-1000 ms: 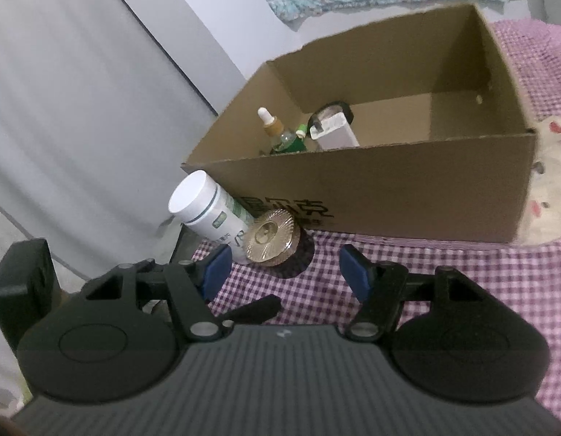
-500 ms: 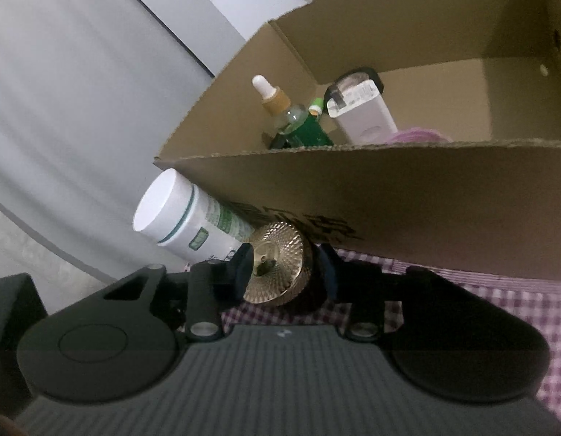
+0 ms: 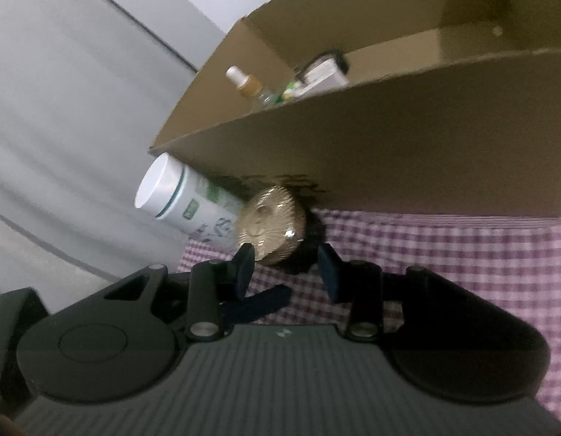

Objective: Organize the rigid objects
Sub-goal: 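Grasp the gold-lidded jar with the right gripper and lift it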

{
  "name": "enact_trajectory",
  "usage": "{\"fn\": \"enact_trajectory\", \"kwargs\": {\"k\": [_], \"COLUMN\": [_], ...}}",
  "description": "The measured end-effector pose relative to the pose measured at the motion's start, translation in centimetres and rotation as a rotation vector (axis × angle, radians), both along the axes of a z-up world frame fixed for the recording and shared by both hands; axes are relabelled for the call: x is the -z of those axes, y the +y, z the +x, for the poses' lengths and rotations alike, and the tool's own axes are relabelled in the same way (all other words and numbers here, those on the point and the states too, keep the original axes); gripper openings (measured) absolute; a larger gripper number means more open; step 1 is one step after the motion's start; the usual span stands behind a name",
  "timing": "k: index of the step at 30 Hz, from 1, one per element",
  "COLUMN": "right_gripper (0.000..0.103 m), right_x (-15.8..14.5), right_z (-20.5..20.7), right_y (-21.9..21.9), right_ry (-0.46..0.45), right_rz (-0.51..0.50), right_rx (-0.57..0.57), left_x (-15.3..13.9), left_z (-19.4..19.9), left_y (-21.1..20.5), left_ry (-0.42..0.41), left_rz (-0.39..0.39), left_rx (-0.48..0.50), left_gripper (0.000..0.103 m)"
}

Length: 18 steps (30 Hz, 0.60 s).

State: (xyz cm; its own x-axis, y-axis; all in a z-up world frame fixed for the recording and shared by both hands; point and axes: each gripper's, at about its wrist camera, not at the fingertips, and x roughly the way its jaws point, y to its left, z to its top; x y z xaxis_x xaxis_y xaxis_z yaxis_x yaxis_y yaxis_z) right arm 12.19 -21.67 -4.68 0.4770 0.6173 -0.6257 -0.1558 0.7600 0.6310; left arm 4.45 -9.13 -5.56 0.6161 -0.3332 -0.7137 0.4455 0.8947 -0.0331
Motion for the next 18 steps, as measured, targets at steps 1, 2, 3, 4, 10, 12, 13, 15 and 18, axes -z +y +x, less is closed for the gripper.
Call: {"fn": "enact_trajectory", "kwargs": {"k": [1, 2, 3, 4, 10, 12, 13, 15, 18], "right_gripper": [0.039, 0.039, 0.039, 0.04, 0.041, 0.041, 0.041, 0.041, 0.041], "right_x": [-0.2, -0.3, -0.5, -0.5, 0.0, 0.4, 0.6, 0.9, 1.3], "right_z": [-0.1, -0.1, 0.1, 0.2, 1.7, 2.1, 2.4, 2.7, 3.3], "right_y": [-0.5, -1.0, -1.3, -1.5, -1.3, -0.8, -0.5, -0.2, 0.1], "right_ry": [-0.006, -0.009, -0.01, -0.011, -0.007, -0.001, 0.001, 0.008, 0.021], "right_rz": [0.0, 0.004, 0.006, 0.007, 0.02, 0.028, 0.029, 0.029, 0.057], "right_rx": [0.015, 0.03, 0.038, 0.045, 0.046, 0.039, 0.035, 0.031, 0.032], "left_x": [-0.2, -0.3, -0.6, -0.7, -0.4, -0.3, -0.2, 0.1, 0.6], "left_z": [-0.1, -0.1, 0.1, 0.4, 2.7, 3.6, 3.9, 4.7, 5.1], "left_y": [0.1, 0.2, 0.4, 0.7, 2.6, 3.0, 2.9, 2.7, 2.3], "left_ry": [-0.016, -0.03, -0.037, -0.037, 0.008, 0.002, 0.0, -0.005, -0.014], "left_rz": [0.014, 0.024, 0.029, 0.028, 0.012, 0.019, 0.021, 0.022, 0.037], "left_rx": [-0.014, -0.033, -0.059, -0.08, -0.189, -0.205, -0.21, -0.21, -0.218], "left_gripper": [0.06, 0.06, 0.06, 0.061, 0.062, 0.061, 0.061, 0.061, 0.06]}}
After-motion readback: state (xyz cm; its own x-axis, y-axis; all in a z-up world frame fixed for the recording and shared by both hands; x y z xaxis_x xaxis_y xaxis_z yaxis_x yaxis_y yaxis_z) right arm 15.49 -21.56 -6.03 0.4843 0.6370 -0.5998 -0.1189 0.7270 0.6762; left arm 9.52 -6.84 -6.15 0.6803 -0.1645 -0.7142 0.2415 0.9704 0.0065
